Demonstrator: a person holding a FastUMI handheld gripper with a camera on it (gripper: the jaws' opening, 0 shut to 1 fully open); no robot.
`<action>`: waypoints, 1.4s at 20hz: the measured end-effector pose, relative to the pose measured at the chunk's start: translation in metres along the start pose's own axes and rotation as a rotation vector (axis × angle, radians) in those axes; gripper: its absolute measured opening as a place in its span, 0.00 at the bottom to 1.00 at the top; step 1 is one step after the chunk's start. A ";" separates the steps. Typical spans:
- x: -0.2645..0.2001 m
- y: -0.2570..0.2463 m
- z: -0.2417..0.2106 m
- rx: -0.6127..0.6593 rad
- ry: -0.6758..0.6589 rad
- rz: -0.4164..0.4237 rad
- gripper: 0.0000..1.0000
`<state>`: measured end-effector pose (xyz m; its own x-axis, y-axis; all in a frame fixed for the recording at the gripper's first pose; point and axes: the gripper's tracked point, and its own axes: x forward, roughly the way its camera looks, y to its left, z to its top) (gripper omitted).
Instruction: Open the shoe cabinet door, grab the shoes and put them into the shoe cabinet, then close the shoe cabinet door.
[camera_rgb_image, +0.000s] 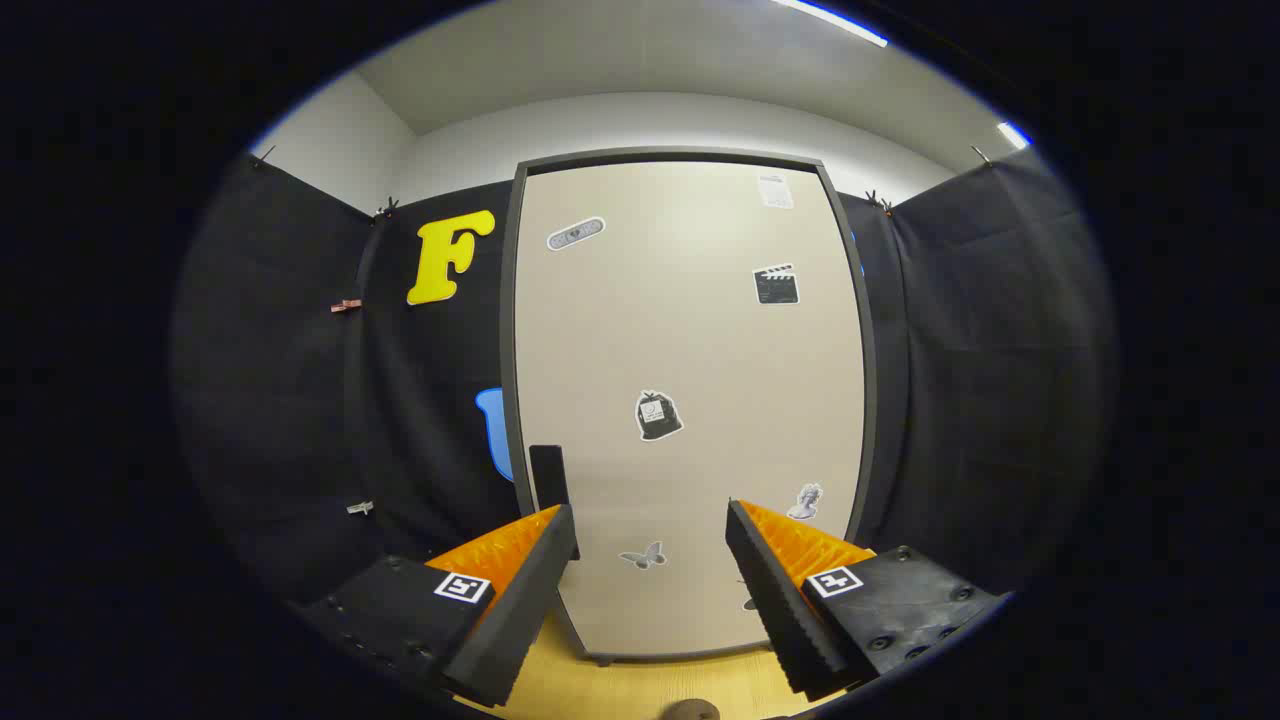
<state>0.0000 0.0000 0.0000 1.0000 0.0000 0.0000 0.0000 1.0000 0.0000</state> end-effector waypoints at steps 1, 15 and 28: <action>0.000 -0.001 -0.001 -0.002 0.001 -0.002 0.98; 0.004 -0.003 -0.004 -0.011 0.018 -0.012 0.99; 0.006 -0.004 -0.004 -0.012 0.016 -0.006 0.99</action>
<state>0.0061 -0.0037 -0.0044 0.9999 -0.0060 -0.0157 0.0059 0.9999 -0.0119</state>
